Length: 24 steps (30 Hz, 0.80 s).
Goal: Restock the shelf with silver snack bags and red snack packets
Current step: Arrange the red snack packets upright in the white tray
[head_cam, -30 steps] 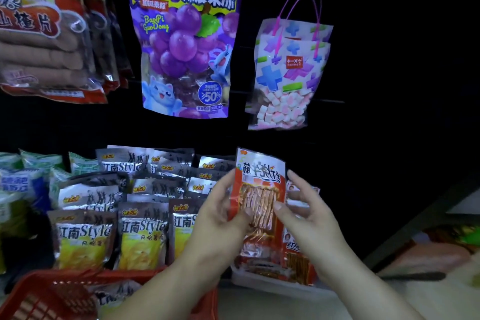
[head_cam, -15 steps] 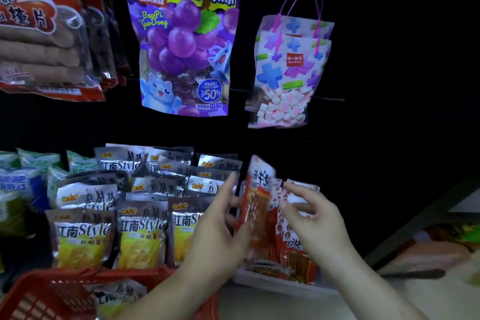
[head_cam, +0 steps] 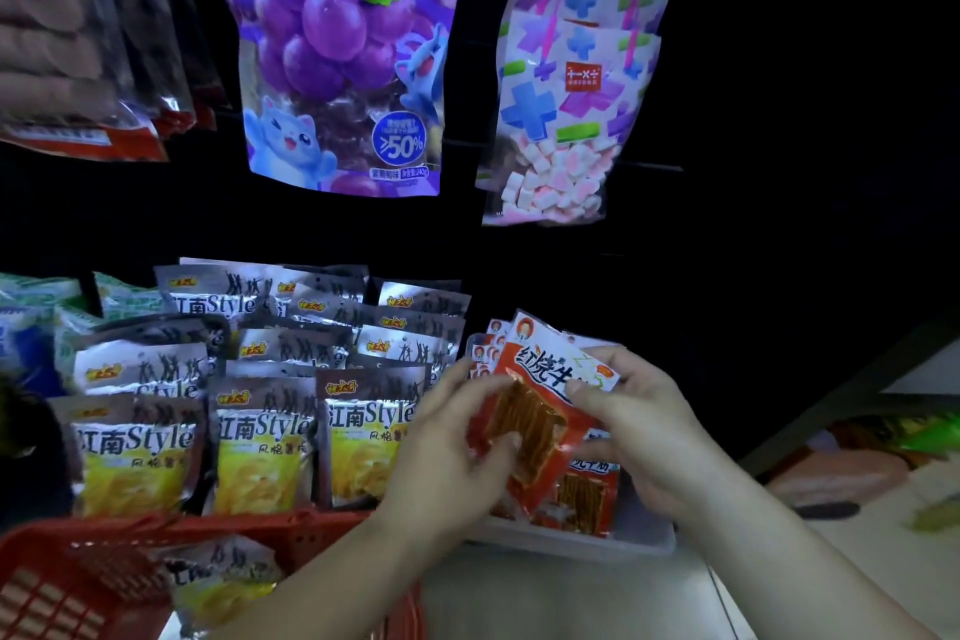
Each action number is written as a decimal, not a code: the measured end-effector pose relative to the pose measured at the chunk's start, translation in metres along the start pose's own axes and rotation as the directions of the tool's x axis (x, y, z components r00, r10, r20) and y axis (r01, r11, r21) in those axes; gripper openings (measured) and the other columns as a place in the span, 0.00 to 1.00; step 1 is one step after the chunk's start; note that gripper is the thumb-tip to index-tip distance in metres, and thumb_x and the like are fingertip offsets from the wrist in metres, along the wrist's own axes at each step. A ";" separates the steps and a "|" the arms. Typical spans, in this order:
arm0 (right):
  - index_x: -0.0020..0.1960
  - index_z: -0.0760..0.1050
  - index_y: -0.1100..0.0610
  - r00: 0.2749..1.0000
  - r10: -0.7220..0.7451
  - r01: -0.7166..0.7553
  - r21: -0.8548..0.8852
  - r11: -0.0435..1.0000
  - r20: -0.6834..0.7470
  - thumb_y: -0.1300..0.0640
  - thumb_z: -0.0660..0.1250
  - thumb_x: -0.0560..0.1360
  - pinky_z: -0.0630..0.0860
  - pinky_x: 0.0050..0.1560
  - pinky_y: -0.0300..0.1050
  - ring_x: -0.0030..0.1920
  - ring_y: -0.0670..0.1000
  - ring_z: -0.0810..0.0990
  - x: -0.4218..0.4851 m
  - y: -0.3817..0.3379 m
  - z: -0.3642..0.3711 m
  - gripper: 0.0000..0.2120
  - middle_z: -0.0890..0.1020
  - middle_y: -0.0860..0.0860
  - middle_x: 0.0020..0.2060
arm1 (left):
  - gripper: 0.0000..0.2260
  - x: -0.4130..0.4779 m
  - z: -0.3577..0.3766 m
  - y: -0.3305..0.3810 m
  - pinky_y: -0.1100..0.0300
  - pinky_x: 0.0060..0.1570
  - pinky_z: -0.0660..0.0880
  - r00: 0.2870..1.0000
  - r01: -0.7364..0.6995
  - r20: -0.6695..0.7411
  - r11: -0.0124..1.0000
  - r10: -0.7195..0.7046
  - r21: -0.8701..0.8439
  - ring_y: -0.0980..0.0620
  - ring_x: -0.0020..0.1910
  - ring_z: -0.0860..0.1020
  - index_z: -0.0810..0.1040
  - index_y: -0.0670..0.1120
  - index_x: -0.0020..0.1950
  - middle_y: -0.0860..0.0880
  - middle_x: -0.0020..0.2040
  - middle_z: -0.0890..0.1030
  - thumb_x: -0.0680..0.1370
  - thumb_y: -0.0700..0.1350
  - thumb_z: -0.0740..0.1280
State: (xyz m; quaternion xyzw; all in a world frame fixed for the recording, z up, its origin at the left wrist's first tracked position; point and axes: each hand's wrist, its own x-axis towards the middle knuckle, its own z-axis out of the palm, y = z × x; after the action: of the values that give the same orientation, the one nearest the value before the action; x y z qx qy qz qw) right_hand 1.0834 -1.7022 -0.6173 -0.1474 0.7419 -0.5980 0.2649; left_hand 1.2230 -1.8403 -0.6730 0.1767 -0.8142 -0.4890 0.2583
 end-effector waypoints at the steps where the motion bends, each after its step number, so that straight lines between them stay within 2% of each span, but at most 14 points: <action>1: 0.60 0.79 0.51 1.000 -0.012 0.012 -0.022 1.000 0.025 0.62 0.70 0.80 0.82 0.48 0.71 0.51 0.64 0.85 0.000 -0.001 0.000 0.12 0.86 0.60 0.54 | 0.18 0.005 0.000 -0.004 0.72 0.58 0.72 0.999 0.045 0.021 0.997 -0.043 -0.070 0.71 0.64 0.71 0.77 0.64 0.62 0.65 0.66 0.73 0.77 0.44 0.73; 2: 0.58 0.80 0.52 0.999 -0.017 0.019 -0.047 0.999 0.043 0.63 0.70 0.79 0.81 0.50 0.72 0.50 0.65 0.85 -0.001 -0.002 0.001 0.10 0.86 0.60 0.51 | 0.18 0.009 0.001 -0.006 0.67 0.54 0.77 0.995 0.098 0.041 0.983 -0.093 -0.153 0.66 0.57 0.77 0.78 0.63 0.58 0.60 0.58 0.79 0.77 0.40 0.73; 4: 0.50 0.81 0.54 0.995 -0.081 0.088 -0.157 0.984 0.051 0.62 0.75 0.76 0.82 0.50 0.63 0.46 0.60 0.85 -0.002 -0.006 0.003 0.06 0.87 0.59 0.45 | 0.18 0.018 0.003 -0.010 0.62 0.40 0.78 0.984 0.177 0.034 0.964 -0.173 -0.200 0.54 0.41 0.80 0.79 0.61 0.50 0.51 0.41 0.81 0.77 0.35 0.71; 6: 0.42 0.80 0.56 0.981 -0.188 0.194 -0.313 0.930 0.048 0.60 0.79 0.72 0.79 0.42 0.50 0.40 0.53 0.83 0.001 -0.010 0.005 0.08 0.84 0.56 0.38 | 0.16 0.026 0.004 -0.017 0.60 0.36 0.76 0.985 0.172 0.008 0.969 -0.174 -0.179 0.53 0.36 0.79 0.79 0.58 0.46 0.52 0.36 0.80 0.78 0.34 0.70; 9: 0.41 0.74 0.54 0.962 -0.263 0.266 -0.464 0.845 0.072 0.59 0.75 0.76 0.71 0.32 0.43 0.32 0.50 0.77 0.018 -0.016 0.011 0.10 0.80 0.54 0.36 | 0.15 0.039 0.002 -0.029 0.57 0.42 0.80 0.985 0.171 0.028 0.976 -0.169 -0.134 0.55 0.42 0.81 0.80 0.55 0.43 0.56 0.41 0.83 0.78 0.34 0.68; 11: 0.44 0.69 0.50 0.951 -0.276 0.302 -0.602 0.739 0.139 0.58 0.70 0.80 0.72 0.32 0.48 0.34 0.57 0.77 0.037 -0.010 0.016 0.11 0.79 0.55 0.40 | 0.15 0.045 0.002 -0.043 0.63 0.45 0.78 0.979 0.195 0.063 0.980 -0.192 -0.046 0.55 0.46 0.81 0.79 0.55 0.43 0.56 0.45 0.82 0.79 0.34 0.67; 13: 0.46 0.66 0.47 0.962 -0.196 0.273 -0.654 0.706 0.190 0.60 0.65 0.83 0.68 0.32 0.50 0.31 0.58 0.70 0.058 0.007 0.022 0.12 0.75 0.57 0.39 | 0.15 0.049 0.003 -0.060 0.71 0.40 0.72 0.971 0.234 0.043 0.972 -0.235 0.026 0.58 0.44 0.79 0.78 0.55 0.43 0.56 0.47 0.81 0.80 0.34 0.65; 15: 0.48 0.66 0.45 0.968 -0.118 0.243 -0.690 0.682 0.223 0.61 0.62 0.84 0.64 0.30 0.48 0.30 0.54 0.66 0.078 0.028 0.027 0.12 0.73 0.56 0.37 | 0.15 0.052 0.005 -0.076 0.72 0.36 0.70 0.961 0.273 0.025 0.961 -0.274 0.042 0.56 0.42 0.79 0.78 0.55 0.45 0.54 0.47 0.82 0.80 0.34 0.65; 18: 0.54 0.69 0.41 0.959 -0.070 0.250 -0.703 0.665 0.275 0.60 0.62 0.84 0.68 0.29 0.46 0.34 0.56 0.75 0.100 0.065 0.030 0.12 0.79 0.59 0.48 | 0.15 0.055 0.010 -0.094 0.67 0.37 0.73 0.947 0.314 0.057 0.948 -0.317 0.060 0.57 0.43 0.80 0.78 0.56 0.47 0.54 0.47 0.83 0.79 0.34 0.64; 19: 0.55 0.71 0.39 0.953 -0.031 0.243 -0.697 0.675 0.303 0.59 0.62 0.84 0.72 0.31 0.45 0.36 0.54 0.78 0.106 0.078 0.029 0.13 0.81 0.58 0.51 | 0.15 0.056 0.012 -0.099 0.65 0.36 0.73 0.942 0.326 0.065 0.943 -0.331 0.068 0.57 0.40 0.80 0.78 0.56 0.47 0.53 0.46 0.83 0.79 0.34 0.64; 20: 0.54 0.72 0.37 0.938 0.035 0.229 -0.694 0.683 0.345 0.60 0.63 0.83 0.78 0.38 0.44 0.39 0.51 0.80 0.110 0.089 0.028 0.15 0.82 0.54 0.54 | 0.15 0.057 0.015 -0.104 0.65 0.34 0.73 0.938 0.336 0.064 0.939 -0.340 0.075 0.57 0.37 0.79 0.79 0.56 0.47 0.53 0.44 0.83 0.79 0.35 0.63; 21: 0.53 0.75 0.36 0.914 0.121 0.206 -0.699 0.685 0.387 0.59 0.65 0.82 0.82 0.49 0.47 0.46 0.48 0.82 0.113 0.100 0.026 0.16 0.82 0.49 0.56 | 0.15 0.057 0.018 -0.109 0.66 0.33 0.72 0.936 0.341 0.061 0.936 -0.347 0.085 0.57 0.35 0.78 0.79 0.56 0.46 0.53 0.43 0.83 0.79 0.35 0.63; 22: 0.52 0.78 0.36 0.879 0.218 0.178 -0.716 0.675 0.424 0.58 0.68 0.79 0.81 0.58 0.51 0.52 0.46 0.82 0.116 0.108 0.023 0.15 0.82 0.45 0.56 | 0.15 0.057 0.021 -0.113 0.67 0.32 0.71 0.933 0.348 0.062 0.933 -0.354 0.090 0.57 0.34 0.78 0.80 0.55 0.46 0.54 0.42 0.83 0.78 0.34 0.63; 24: 0.56 0.80 0.37 0.798 0.379 0.121 -0.742 0.660 0.468 0.54 0.74 0.76 0.78 0.66 0.51 0.58 0.44 0.81 0.120 0.114 0.016 0.14 0.82 0.41 0.57 | 0.15 0.057 0.027 -0.117 0.70 0.31 0.70 0.927 0.357 0.086 0.928 -0.366 0.103 0.60 0.34 0.78 0.81 0.53 0.45 0.55 0.41 0.83 0.77 0.34 0.63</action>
State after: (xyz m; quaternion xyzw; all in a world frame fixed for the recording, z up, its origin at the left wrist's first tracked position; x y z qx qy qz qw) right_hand 1.0058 -1.7519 -0.7557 -0.3624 0.8078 -0.1463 0.4412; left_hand 1.1652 -1.9058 -0.7735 0.3091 -0.8002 -0.5012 0.1134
